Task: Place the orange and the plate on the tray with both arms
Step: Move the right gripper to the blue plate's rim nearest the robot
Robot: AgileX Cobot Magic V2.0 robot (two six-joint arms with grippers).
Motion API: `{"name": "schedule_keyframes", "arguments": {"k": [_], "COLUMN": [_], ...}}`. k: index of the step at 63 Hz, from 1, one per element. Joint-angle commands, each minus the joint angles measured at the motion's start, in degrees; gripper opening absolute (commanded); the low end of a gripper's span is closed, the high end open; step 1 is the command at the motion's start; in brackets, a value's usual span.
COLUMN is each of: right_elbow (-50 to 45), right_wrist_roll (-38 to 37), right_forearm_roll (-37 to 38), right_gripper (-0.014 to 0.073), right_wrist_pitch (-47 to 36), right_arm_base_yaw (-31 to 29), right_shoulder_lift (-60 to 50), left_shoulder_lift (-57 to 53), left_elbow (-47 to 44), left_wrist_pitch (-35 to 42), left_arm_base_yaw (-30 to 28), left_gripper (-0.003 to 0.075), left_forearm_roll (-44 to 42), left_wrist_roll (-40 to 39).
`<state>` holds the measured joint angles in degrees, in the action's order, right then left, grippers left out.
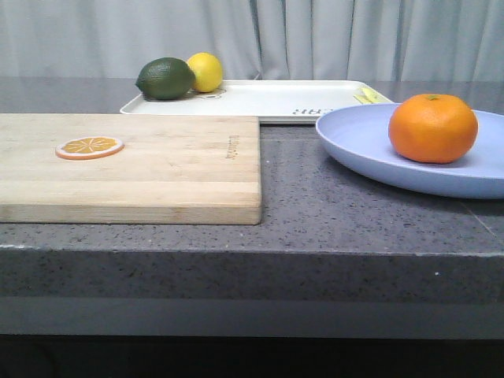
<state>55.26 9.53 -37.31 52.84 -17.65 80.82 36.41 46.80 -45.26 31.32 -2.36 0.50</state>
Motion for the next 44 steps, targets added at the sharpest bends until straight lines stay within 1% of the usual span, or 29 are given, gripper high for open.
{"name": "schedule_keyframes", "arguments": {"k": [1, 11, 16, 19, 29, 36, 44], "right_elbow": [1.92, 1.92, 1.92, 1.92, 1.92, 1.92, 1.92], "right_wrist_roll": [0.83, 0.83, 0.83, 0.83, 0.83, 0.83, 0.68], "right_forearm_roll": [-2.77, -2.77, -2.78, -2.78, -2.83, -2.83, -2.83], "right_gripper": [0.0478, 0.0477, 0.045, 0.0412, 0.0204, 0.0104, 0.0017], "right_wrist_pitch": [-0.92, -1.12, -0.92, -0.85, -0.6, -0.58, -0.58], "right_arm_base_yaw": [-0.47, -0.47, -0.47, -0.47, -0.47, -0.47, -0.47], "right_shoulder_lift": [-0.03, 1.42, 2.0, 2.3, 2.51, 2.51, 2.51], "left_shoulder_lift": [0.05, 0.05, 0.05, 0.05, 0.05, 0.05, 0.05], "left_elbow": [1.49, 1.49, 1.49, 1.49, 1.49, 1.49, 1.49], "left_wrist_pitch": [4.34, 4.34, 4.34, 4.34, 4.34, 4.34, 4.34], "left_arm_base_yaw": [-0.25, -0.25, -0.25, -0.25, -0.25, -0.25, -0.25], "left_gripper": [0.064, 0.064, 0.064, 0.064, 0.064, 0.064, 0.064], "left_forearm_roll": [0.39, 0.39, 0.39, 0.39, 0.39, 0.39, 0.39], "left_wrist_roll": [-0.5, -0.5, -0.5, -0.5, -0.5, -0.5, -0.5]}}
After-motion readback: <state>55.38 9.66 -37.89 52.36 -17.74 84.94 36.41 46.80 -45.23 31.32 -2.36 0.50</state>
